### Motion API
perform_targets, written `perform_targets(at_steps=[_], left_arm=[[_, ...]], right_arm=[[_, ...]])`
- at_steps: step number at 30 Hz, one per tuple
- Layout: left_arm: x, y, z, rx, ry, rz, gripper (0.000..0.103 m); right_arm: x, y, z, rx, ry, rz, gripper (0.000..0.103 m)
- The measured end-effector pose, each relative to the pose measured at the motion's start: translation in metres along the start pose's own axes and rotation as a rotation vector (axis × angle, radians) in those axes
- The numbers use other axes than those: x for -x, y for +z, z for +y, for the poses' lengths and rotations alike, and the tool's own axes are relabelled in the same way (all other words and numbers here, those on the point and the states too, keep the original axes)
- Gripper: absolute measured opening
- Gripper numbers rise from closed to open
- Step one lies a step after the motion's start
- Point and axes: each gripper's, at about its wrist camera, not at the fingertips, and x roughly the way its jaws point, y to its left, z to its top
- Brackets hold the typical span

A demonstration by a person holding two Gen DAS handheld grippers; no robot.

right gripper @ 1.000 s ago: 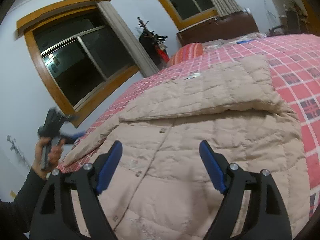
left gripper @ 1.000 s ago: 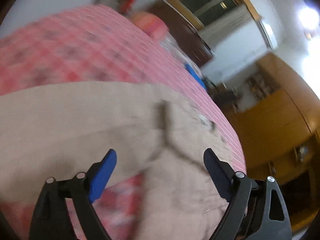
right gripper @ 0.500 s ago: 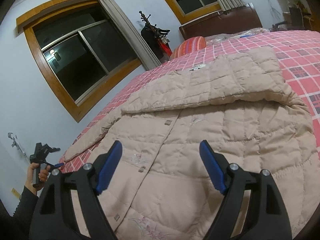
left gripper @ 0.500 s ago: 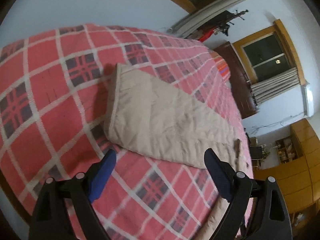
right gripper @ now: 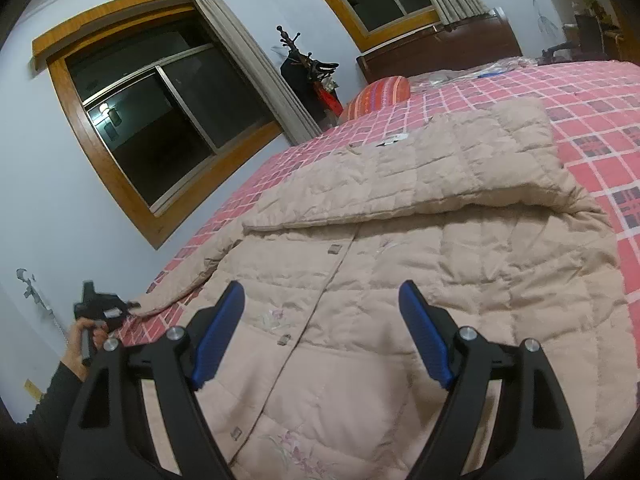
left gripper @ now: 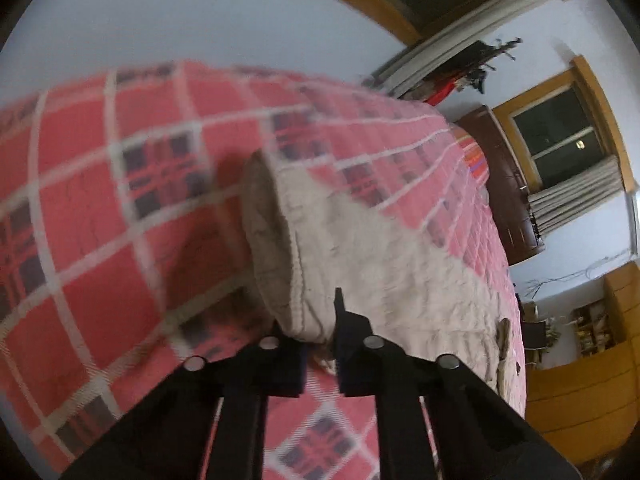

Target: Fold large clothes

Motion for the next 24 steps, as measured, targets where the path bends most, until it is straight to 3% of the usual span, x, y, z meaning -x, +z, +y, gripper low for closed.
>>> perform_targets(at_steps=[6,10,15,20,24], left_arm=[[0.026,0.008,-0.142,-0.267,-0.111,-0.078,0.008],[0.026,-0.001,-0.222,-0.413,-0.133,-0.097,0.008],[0.003,-0.026,-0.298,-0.529,-0.18,-0.044,0.008],[-0.044,-0.078,-0.364,-0.657,-0.218,0.051,0.008],[-0.088,-0.127,-0.396,-0.736,-0.224,0.139,0.008]], right_arm=[[-0.005,0.011,-0.006,-0.074,0.022,0.057,0.079],[-0.001,0.021,-0.009,-0.106,0.023,0.065,0.079],[0.009,0.041,-0.013,-0.125,0.02,0.056,0.079],[0.004,0.072,-0.028,-0.223,0.075,0.074,0.079],[-0.012,0.098,-0.043,-0.321,0.099,0.094,0.083]])
